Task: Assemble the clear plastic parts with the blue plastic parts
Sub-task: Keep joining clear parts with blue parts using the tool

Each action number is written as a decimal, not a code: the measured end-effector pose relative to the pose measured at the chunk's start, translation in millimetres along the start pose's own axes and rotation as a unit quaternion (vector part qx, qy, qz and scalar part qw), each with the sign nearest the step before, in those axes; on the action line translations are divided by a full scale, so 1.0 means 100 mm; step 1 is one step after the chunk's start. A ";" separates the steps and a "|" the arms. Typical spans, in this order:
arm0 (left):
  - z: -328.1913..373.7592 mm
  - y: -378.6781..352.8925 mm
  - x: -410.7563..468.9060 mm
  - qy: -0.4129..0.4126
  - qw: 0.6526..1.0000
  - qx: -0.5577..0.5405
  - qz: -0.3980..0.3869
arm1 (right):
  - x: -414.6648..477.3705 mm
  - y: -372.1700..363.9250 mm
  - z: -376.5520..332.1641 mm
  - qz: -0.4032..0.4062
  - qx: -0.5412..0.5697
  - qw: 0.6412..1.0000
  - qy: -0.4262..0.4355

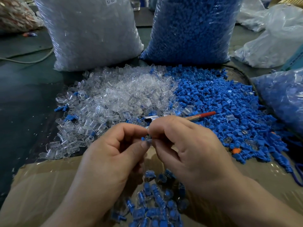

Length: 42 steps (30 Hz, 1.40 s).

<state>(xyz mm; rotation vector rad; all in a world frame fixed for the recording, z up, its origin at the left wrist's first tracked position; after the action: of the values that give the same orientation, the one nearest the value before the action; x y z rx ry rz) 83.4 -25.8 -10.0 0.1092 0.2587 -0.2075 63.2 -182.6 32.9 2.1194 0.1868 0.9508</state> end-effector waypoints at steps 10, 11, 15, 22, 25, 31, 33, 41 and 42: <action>0.07 0.02 -0.03 -0.061 0.986 0.135 0.082 | 0.02 -0.07 -0.06 -0.026 0.014 0.999 0.023; 0.08 0.02 -0.03 -0.069 0.983 0.145 0.090 | 0.03 -0.08 -0.07 -0.037 0.014 0.999 0.036; 0.09 0.00 -0.04 -0.049 0.994 0.086 0.055 | 0.05 -0.10 -0.12 -0.060 0.017 0.996 0.066; -0.01 -0.02 0.03 0.060 0.990 -0.128 0.003 | 0.01 0.09 0.18 -0.117 -0.180 0.976 -0.038; 0.00 -0.01 0.03 0.073 0.987 -0.144 -0.006 | -0.09 0.14 0.44 -0.257 -0.233 0.926 -0.147; 0.04 0.01 0.07 0.065 0.985 -0.161 -0.009 | -0.12 0.19 0.60 -0.307 -0.246 0.905 -0.160; 0.03 0.02 0.08 0.066 0.982 -0.178 -0.016 | -0.13 0.22 0.64 -0.318 -0.230 0.906 -0.156; 0.05 0.02 0.06 0.062 0.986 -0.155 -0.014 | -0.11 0.21 0.69 -0.343 -0.220 0.903 -0.137; 0.05 0.02 0.06 0.066 0.986 -0.152 -0.012 | -0.10 0.20 0.67 -0.331 -0.226 0.907 -0.127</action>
<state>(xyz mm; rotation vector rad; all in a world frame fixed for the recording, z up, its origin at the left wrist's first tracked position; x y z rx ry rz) 91.1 -25.7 -7.1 -0.1836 0.4198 -0.1828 99.0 -240.9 14.2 1.5552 0.4677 0.2690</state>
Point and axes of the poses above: each hand's wrist, its own x-axis towards the middle knuckle, its own y-axis out of the back of the hand, z = x × y, the point moved 4 cm from there along x, towards the middle knuckle, and after that the axes turned 14 degrees about y, right-handed, at the moved point
